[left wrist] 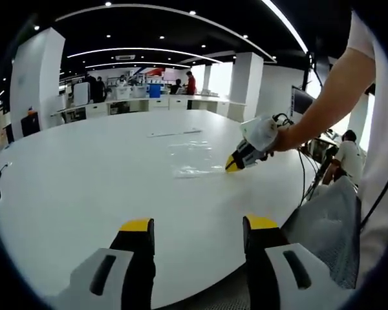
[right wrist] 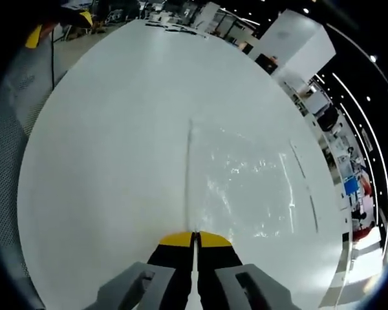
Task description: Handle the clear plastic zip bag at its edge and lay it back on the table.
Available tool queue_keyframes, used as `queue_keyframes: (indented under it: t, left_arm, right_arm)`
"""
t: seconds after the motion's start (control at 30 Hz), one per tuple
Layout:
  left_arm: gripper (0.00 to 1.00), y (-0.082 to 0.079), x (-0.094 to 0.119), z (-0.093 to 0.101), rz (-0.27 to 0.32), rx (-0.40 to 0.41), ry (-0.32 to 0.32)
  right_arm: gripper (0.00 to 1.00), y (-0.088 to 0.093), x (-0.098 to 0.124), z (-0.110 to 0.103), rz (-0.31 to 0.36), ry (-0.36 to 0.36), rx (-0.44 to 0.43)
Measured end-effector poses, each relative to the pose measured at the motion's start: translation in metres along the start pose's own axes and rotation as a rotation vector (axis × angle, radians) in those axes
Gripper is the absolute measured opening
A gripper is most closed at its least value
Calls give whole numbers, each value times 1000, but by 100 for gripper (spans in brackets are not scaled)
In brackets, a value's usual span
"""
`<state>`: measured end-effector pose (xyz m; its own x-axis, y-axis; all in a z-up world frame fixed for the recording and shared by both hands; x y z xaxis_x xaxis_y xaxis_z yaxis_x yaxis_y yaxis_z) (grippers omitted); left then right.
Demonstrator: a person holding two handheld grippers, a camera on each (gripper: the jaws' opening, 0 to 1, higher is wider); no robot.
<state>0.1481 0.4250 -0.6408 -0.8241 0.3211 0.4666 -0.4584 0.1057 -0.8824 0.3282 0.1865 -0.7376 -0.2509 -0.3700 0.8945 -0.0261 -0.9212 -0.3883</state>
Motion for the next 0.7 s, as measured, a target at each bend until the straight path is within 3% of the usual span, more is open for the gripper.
queue_keyframes:
  t: [0.7]
  left_arm:
    - [53, -2, 2, 5, 0, -16, 37]
  right_arm:
    - [0, -16, 38, -1, 42, 60, 68]
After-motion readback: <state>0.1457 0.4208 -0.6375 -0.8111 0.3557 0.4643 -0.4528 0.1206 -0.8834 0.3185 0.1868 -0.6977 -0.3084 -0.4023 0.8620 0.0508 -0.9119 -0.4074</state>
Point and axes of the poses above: the point that each gripper's makers call its tool centre point, and the gripper's own axes: x roughly backward along the fingers, z roughly to its right, y roughly out of its underside, the point moved 4 cm from there along x, roughly backward along the fingers, and after that the axes turned 10 degrees about -y, right-handed, at the moved point
